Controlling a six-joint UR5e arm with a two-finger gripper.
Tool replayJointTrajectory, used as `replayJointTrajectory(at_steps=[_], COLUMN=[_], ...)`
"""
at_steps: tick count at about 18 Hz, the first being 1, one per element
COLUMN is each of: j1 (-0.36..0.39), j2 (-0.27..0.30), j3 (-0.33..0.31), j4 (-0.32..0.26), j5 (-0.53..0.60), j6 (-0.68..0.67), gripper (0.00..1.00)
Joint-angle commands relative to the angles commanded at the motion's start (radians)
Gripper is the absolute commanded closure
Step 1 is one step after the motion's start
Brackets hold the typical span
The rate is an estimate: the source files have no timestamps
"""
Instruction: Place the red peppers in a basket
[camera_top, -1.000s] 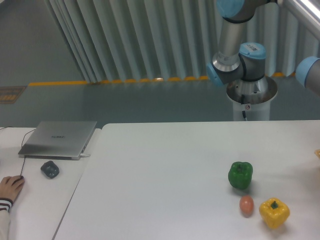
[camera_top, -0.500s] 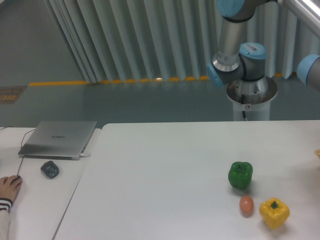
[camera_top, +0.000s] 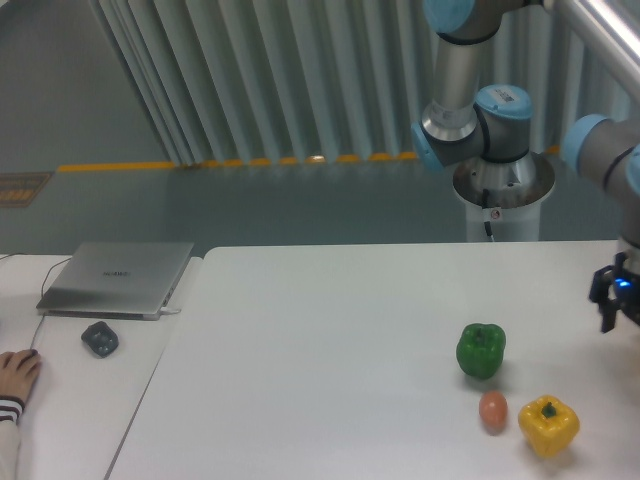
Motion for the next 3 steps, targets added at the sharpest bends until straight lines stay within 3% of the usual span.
replayJointTrajectory(at_steps=[3], j1=[-0.035], j2=[0.005], j3=[-0.011], j4=[-0.006], j5=[0.015], j6=[-0.011], gripper=[0.00])
